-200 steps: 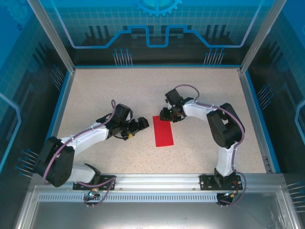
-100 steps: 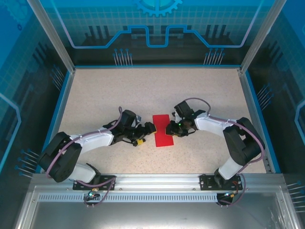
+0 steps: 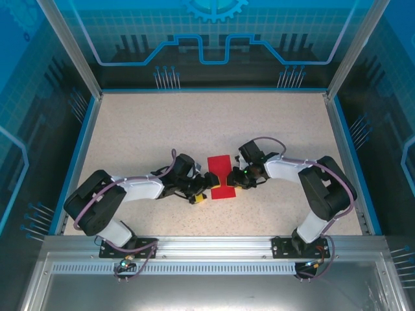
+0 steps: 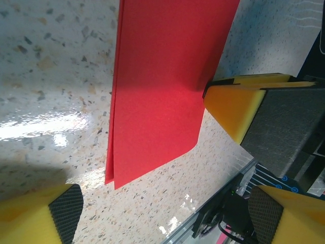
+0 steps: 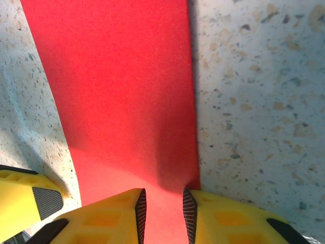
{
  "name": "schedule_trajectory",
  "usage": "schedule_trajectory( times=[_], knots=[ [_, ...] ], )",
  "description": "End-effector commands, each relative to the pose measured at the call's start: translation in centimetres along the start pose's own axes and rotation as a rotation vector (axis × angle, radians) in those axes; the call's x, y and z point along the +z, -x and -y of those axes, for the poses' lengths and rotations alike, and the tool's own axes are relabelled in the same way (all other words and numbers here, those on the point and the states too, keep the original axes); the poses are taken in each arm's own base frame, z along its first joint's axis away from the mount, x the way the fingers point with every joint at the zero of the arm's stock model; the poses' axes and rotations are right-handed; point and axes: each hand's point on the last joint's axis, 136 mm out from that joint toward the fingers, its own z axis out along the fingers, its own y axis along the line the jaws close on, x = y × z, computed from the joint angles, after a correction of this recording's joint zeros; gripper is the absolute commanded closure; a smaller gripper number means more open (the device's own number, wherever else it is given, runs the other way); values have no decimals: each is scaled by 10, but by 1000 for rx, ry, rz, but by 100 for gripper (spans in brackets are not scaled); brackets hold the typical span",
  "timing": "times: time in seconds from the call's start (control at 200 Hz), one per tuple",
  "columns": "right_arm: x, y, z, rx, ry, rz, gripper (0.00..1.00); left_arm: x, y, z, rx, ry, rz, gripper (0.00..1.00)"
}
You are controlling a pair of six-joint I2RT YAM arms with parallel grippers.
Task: Fold a paper plane with a square sheet of paper (pick it up from the middle)
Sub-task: Fold the triangle a second time at the center of the table.
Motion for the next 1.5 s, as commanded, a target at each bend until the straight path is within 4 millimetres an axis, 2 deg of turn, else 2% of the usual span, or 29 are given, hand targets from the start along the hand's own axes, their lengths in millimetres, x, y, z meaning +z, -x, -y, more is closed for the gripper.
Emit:
schedule_trajectory(
  times=[0.0,0.395,0.965,1.065,1.135,1.26,1.36,1.495],
  knots=[
    [10,-10,17,43,-22,-36,71,3,-3,14,8,-40,-29,13],
    [11,-11,24,112,36,-46,71,9,-6,18,14,-44,-51,14],
    [12,-13,29,117,32,-47,71,19,-9,22,12,-51,-79,20],
    [13,-14,31,117,28,-51,71,18,-9,24,16,-59,-76,24],
    [14,-15,32,115,24,-57,72,17,-9,26,24,-65,-70,31],
    [16,-19,35,100,13,-73,82,15,-7,31,45,-80,-60,42],
    [16,-24,39,60,-19,-93,83,14,-7,40,65,-107,-62,49],
    [16,-28,48,23,-80,-103,84,13,-4,52,91,-134,-56,50]
  ],
)
